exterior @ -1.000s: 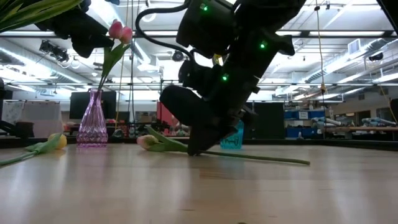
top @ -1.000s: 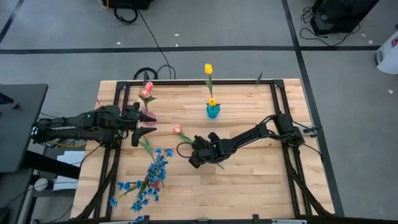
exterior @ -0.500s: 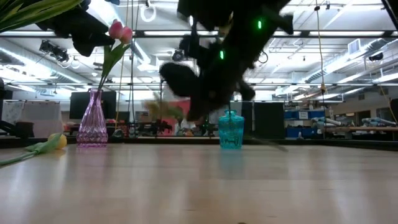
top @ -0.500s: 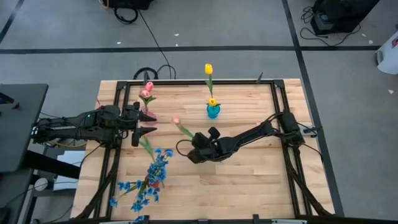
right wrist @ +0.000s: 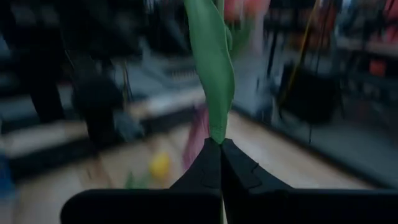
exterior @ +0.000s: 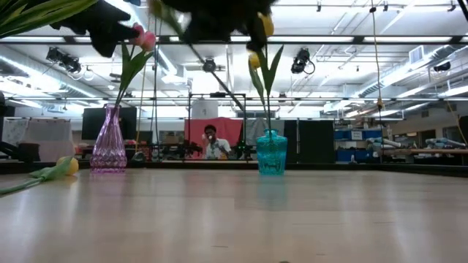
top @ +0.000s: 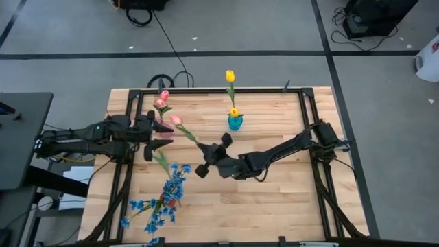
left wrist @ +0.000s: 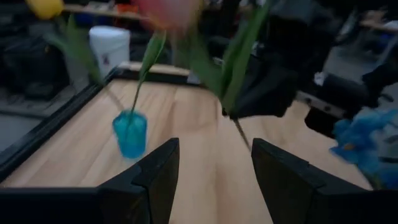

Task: Sort flowers into vase by color
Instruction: Put the pink tulip into the violet vase

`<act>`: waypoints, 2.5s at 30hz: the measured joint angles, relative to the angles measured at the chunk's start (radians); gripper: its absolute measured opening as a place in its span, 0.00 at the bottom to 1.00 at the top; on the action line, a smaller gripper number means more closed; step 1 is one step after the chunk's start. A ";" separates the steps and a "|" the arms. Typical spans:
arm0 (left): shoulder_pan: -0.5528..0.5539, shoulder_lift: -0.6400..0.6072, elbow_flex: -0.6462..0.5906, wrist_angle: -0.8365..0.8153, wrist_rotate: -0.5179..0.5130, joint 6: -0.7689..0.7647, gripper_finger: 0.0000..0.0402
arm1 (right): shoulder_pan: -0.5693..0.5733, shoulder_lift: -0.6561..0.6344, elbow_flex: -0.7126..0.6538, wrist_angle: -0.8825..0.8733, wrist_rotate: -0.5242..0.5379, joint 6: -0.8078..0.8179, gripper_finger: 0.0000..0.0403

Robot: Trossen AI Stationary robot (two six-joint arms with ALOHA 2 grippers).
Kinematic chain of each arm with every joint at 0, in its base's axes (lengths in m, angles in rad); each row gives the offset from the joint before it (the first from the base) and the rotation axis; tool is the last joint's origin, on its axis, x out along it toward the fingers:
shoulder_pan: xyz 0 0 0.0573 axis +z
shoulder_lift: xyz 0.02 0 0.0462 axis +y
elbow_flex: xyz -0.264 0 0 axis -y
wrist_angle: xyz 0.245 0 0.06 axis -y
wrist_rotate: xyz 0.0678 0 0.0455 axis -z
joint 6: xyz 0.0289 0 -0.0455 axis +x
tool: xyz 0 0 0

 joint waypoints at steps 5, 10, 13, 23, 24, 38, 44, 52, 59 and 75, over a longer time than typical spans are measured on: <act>0.000 0.007 0.000 0.090 0.046 0.036 0.52 | -0.026 0.000 0.000 0.321 -0.058 -0.253 0.01; 0.000 0.074 0.000 0.170 0.041 0.059 0.52 | -0.094 -0.001 0.001 0.498 -0.255 -0.296 0.01; 0.000 0.160 0.000 0.229 0.035 0.063 0.52 | -0.138 -0.001 0.016 0.472 -0.316 -0.258 0.01; 0.030 0.305 0.001 0.427 0.034 0.082 0.52 | -0.175 -0.001 0.087 0.457 -0.442 -0.320 0.01; 0.035 0.313 0.001 0.453 0.032 0.075 0.52 | -0.175 -0.001 0.088 0.456 -0.446 -0.326 0.01; 0.042 0.366 0.001 0.596 0.037 0.007 0.43 | -0.153 0.007 0.093 0.440 -0.442 -0.380 0.02; 0.042 0.365 0.001 0.592 0.044 0.033 0.26 | -0.142 0.007 0.093 0.401 -0.418 -0.380 0.02; 0.042 0.365 0.001 0.572 0.096 0.058 0.04 | -0.131 0.007 0.093 0.353 -0.416 -0.344 0.10; 0.042 0.312 -0.001 0.529 0.083 0.054 0.02 | -0.108 -0.023 0.093 0.245 -0.387 -0.293 0.25; 0.040 -0.074 0.000 0.088 0.020 0.041 0.02 | 0.047 -0.193 0.093 -0.299 -0.169 -0.094 0.30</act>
